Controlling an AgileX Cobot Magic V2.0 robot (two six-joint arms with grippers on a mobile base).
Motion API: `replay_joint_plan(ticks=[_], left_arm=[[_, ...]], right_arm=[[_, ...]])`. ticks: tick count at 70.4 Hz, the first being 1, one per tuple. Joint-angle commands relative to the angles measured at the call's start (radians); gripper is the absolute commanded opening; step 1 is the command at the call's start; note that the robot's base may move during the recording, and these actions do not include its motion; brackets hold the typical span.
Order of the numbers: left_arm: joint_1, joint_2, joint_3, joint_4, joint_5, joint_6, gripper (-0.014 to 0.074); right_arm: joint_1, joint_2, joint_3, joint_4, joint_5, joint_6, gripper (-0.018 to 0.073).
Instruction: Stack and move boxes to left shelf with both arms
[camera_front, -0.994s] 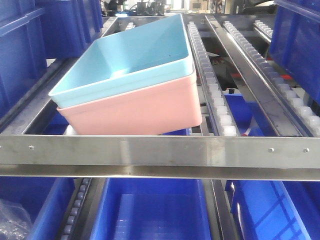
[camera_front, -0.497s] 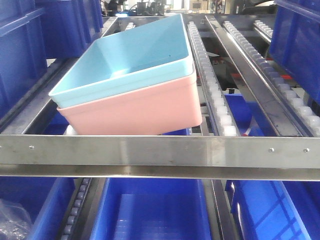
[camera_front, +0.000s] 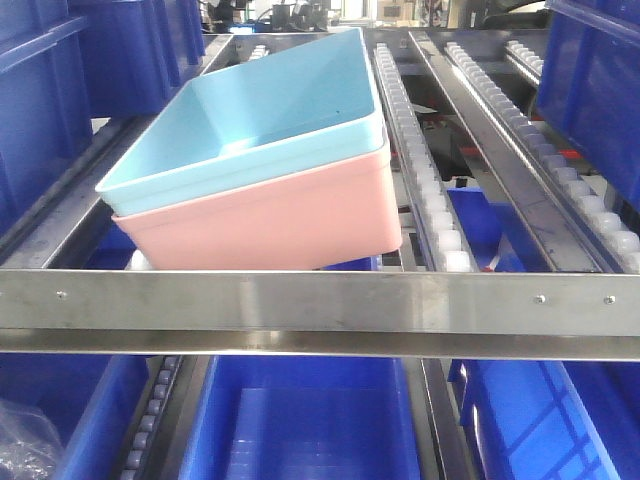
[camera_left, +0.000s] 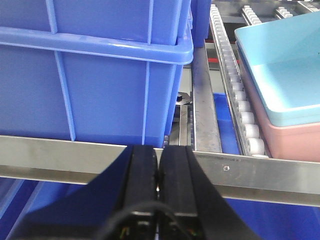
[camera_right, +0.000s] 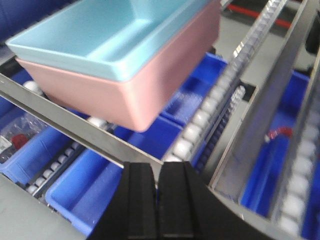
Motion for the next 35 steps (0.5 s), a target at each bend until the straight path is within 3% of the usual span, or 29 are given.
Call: replay_joint_plan(ticks=[1, 8, 18, 27, 35], left_arm=[[0.0, -0.018, 0.029, -0.012, -0.076, -0.009, -0.0008], [0.0, -0.018, 0.029, -0.012, -0.076, -0.009, -0.0008], [0.0, -0.018, 0.029, -0.012, -0.076, -0.009, -0.0008], [0.0, -0.018, 0.029, -0.012, -0.076, -0.009, -0.0008], [0.0, -0.018, 0.029, -0.012, -0.076, -0.009, -0.0008]], right_arm=[[-0.055, -0.036, -0.027, 0.124, -0.004, -0.107, 0.0036], [-0.178, -0.095, 0.001, 0.206, -0.001, -0.201, 0.0036], [-0.353, -0.221, 0.145, 0.231, -0.13, -0.201, 0.0036], [-0.447, -0.375, 0.281, 0.254, -0.174, -0.201, 0.0036], [-0.478, -0.499, 0.357, 0.254, -0.175, -0.201, 0.0036]])
